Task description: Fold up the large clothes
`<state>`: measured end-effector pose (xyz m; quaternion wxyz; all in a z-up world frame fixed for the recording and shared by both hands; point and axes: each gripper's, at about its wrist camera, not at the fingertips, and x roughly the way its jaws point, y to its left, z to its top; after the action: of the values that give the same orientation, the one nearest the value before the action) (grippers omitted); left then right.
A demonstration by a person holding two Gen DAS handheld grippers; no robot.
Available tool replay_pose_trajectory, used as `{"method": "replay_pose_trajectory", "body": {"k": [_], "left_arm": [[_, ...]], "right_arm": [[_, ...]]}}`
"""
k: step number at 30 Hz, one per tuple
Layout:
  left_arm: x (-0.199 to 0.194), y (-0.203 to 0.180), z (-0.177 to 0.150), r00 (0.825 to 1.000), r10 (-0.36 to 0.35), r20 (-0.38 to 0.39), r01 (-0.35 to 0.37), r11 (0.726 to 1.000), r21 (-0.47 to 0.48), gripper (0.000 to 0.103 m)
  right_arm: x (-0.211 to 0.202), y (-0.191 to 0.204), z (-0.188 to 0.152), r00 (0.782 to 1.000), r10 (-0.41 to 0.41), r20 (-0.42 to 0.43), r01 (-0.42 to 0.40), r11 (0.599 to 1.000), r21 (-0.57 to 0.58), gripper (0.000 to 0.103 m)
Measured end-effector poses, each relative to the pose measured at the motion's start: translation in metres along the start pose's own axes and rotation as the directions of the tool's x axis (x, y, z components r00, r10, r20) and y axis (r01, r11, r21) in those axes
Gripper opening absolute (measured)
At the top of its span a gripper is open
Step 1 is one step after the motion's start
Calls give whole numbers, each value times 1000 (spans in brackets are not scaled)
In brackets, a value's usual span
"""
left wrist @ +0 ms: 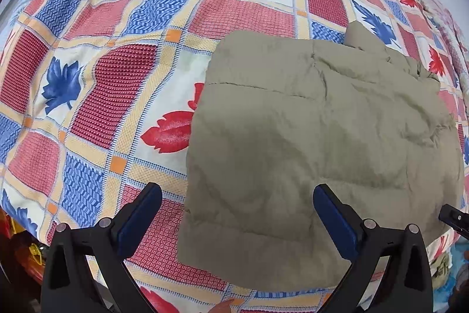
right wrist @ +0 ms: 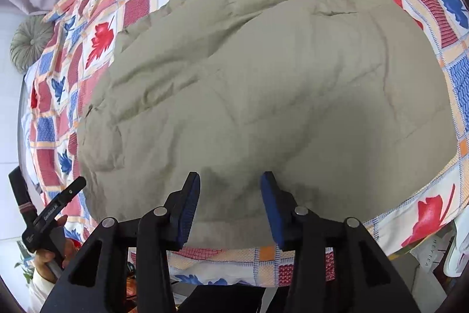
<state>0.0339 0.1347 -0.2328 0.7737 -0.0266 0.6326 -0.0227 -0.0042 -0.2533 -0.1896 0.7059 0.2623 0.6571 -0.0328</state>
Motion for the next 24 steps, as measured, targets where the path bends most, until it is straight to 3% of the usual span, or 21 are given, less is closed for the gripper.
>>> {"method": "replay_pose_trajectory", "body": {"k": [7, 14, 17, 20, 23, 24], "left_arm": [[6, 13, -1, 1000, -20, -10, 20, 1000, -12, 103], [12, 32, 2, 983, -184, -28, 183, 983, -34, 103], [15, 44, 9, 970, -242, -34, 240, 970, -39, 103], [21, 54, 16, 947, -316, -52, 315, 949, -28, 103], [35, 62, 23, 909, -405, -96, 404, 914, -29, 103], [40, 64, 26, 885, -451, -114, 451, 892, -28, 103]], "right_arm": [[8, 14, -18, 998, 24, -50, -25, 999, -28, 51], [16, 19, -37, 988, 123, -90, -126, 992, -23, 85], [25, 21, -39, 983, 148, -110, -149, 989, -2, 89], [33, 25, -38, 981, 146, -125, -148, 989, -2, 89], [39, 27, -38, 981, 139, -137, -141, 990, -5, 89], [41, 27, -38, 981, 136, -140, -138, 990, -6, 89]]}}
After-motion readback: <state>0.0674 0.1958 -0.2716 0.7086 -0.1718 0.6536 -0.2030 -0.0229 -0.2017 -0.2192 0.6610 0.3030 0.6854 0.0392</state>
